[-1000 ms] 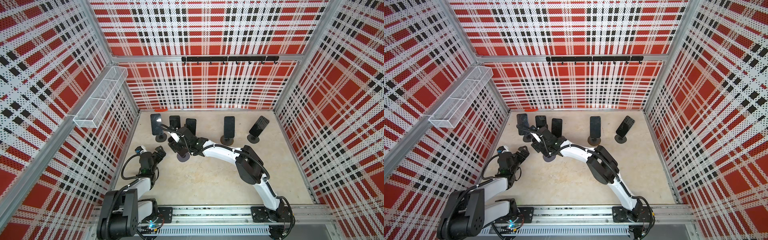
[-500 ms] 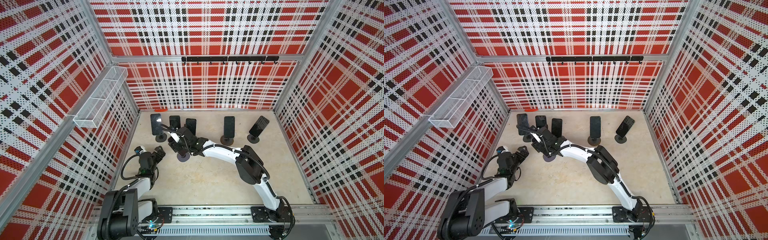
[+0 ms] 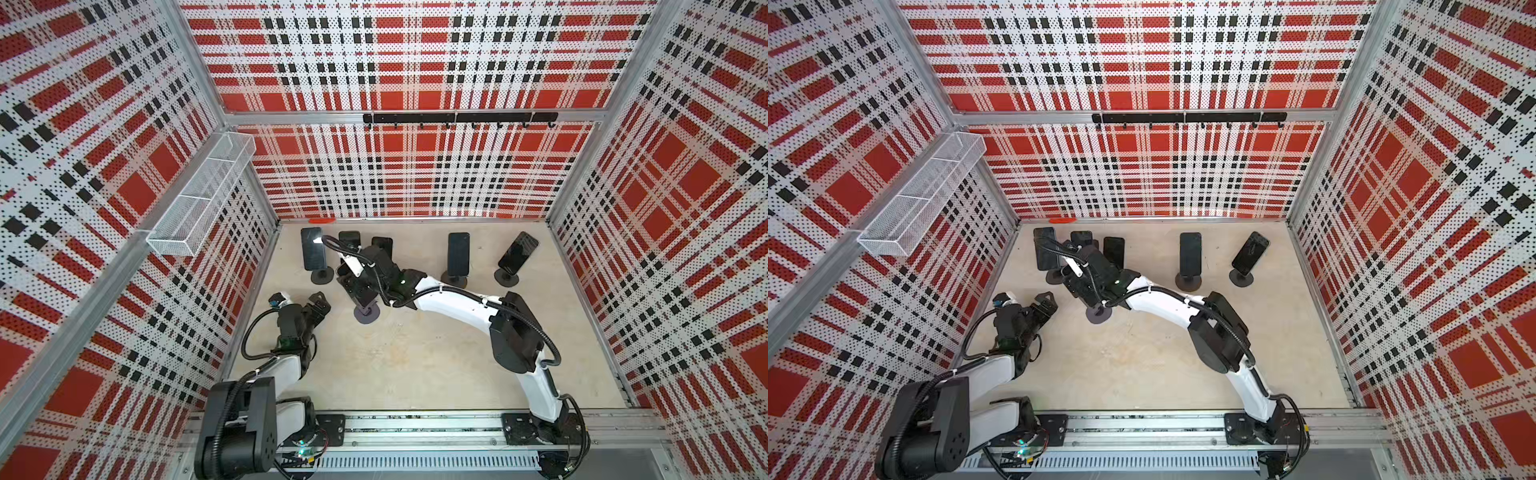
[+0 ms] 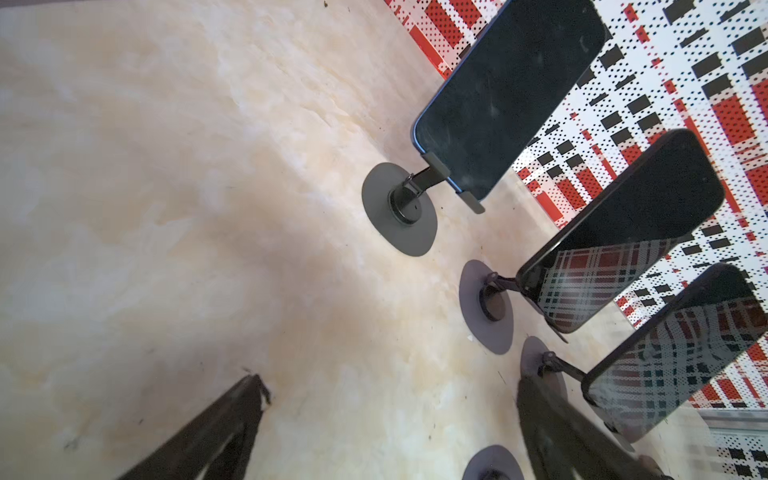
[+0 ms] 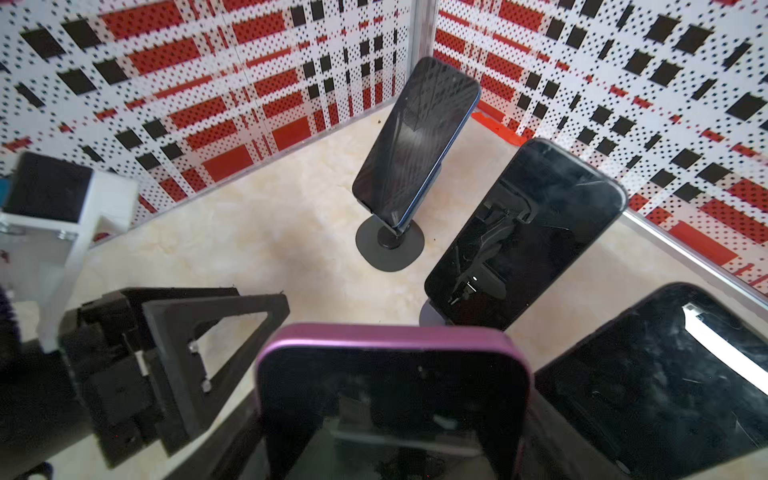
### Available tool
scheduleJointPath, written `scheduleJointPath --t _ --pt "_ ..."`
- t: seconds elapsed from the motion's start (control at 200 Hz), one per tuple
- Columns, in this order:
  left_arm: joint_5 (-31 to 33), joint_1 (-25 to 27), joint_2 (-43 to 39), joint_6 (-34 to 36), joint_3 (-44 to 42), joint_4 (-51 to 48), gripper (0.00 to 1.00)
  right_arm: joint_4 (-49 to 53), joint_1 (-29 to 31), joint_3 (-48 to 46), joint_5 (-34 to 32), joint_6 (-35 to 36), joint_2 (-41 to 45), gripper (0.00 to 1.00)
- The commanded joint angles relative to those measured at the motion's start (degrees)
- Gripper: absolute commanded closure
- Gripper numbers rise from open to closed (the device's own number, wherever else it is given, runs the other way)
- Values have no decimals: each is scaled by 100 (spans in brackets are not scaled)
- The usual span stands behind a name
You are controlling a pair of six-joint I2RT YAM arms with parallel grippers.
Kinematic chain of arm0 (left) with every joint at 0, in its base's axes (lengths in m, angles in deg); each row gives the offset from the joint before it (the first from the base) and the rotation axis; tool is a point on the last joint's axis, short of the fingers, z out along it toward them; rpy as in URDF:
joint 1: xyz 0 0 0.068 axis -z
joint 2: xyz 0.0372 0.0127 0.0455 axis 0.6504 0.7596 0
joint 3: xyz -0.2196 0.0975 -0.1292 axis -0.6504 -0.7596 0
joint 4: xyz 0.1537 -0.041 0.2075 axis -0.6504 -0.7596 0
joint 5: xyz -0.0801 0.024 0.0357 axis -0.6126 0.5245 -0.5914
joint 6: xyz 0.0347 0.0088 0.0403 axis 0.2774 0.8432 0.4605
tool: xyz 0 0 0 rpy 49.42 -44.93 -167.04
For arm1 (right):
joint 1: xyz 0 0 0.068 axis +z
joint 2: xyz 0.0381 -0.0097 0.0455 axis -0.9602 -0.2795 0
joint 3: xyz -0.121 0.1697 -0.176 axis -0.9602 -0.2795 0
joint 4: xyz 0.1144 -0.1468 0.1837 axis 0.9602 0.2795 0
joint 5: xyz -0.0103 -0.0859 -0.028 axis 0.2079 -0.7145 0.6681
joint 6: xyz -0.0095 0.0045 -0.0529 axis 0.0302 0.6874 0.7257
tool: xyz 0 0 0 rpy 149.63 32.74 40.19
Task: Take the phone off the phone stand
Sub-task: 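Lift the pink-cased phone off the grey stand toward the robot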
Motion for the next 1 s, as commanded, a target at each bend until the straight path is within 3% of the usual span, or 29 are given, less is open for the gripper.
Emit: scheduleJointPath --t 0.0,0.306,0.691,0.862,0.997 --pt "-78 -55 55 29 -23 108 2 -51 -78 -202 -34 -374 584 32" --pt "-262 -55 231 -42 38 134 2 -229 -398 -1975 -81 -893 1876 33" --pt "-178 -20 -130 89 16 106 2 -40 -731 -4497 -572 -1693 3468 32" --pt "-460 -11 -162 -111 81 79 2 282 -787 -5348 -795 -2081 3944 32" --pt "-160 88 -285 -467 109 50 2 599 -817 -5983 -909 -2594 4353 32"
